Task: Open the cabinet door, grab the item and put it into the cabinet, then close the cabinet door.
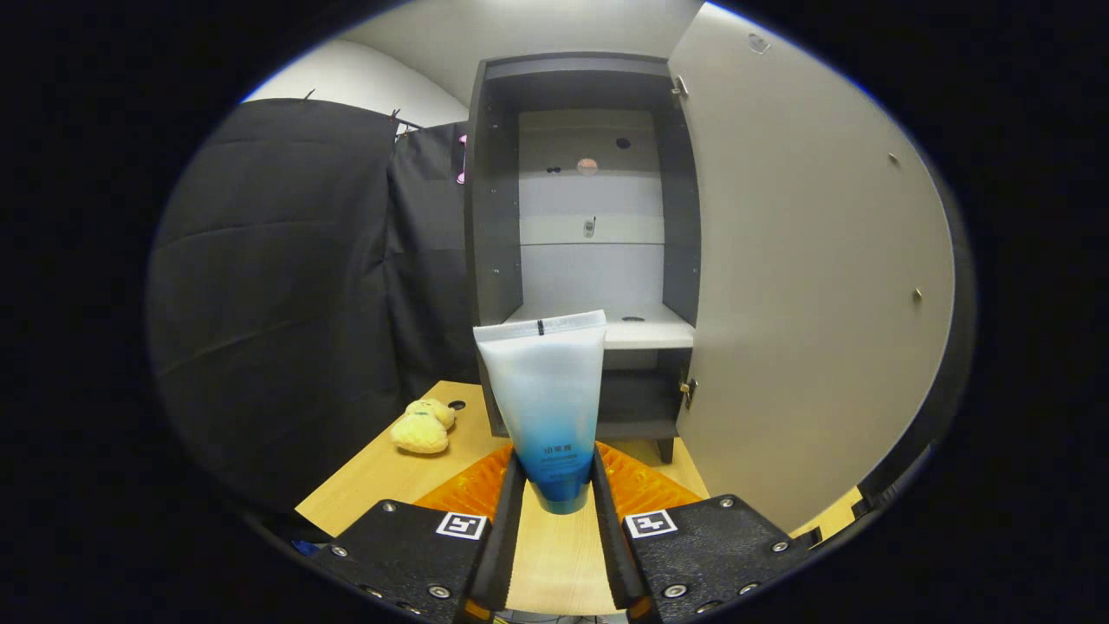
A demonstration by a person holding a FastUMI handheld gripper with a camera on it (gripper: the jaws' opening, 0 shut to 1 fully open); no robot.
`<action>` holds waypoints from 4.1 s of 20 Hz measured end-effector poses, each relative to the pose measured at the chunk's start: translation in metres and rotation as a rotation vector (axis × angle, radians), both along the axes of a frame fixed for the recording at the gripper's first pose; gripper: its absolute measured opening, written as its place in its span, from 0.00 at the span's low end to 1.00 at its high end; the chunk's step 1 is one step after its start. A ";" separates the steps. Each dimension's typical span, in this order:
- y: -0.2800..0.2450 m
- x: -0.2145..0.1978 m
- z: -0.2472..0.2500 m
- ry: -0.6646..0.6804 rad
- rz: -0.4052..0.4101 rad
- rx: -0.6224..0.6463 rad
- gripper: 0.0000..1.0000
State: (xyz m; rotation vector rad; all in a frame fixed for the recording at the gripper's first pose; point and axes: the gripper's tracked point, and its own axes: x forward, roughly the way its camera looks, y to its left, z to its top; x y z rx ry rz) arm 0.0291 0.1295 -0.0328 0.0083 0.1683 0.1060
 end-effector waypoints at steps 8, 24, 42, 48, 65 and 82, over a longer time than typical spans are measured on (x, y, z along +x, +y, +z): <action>-0.008 0.132 0.073 -0.107 0.053 -0.004 0.44; -0.019 0.352 0.054 -0.104 0.017 -0.048 0.44; -0.015 0.369 0.026 -0.055 0.062 0.030 0.71; -0.013 0.348 0.049 -0.114 0.054 0.009 0.93; -0.021 0.140 0.102 -0.233 -0.039 -0.013 0.93; -0.037 -0.069 0.072 -0.124 -0.019 0.064 0.93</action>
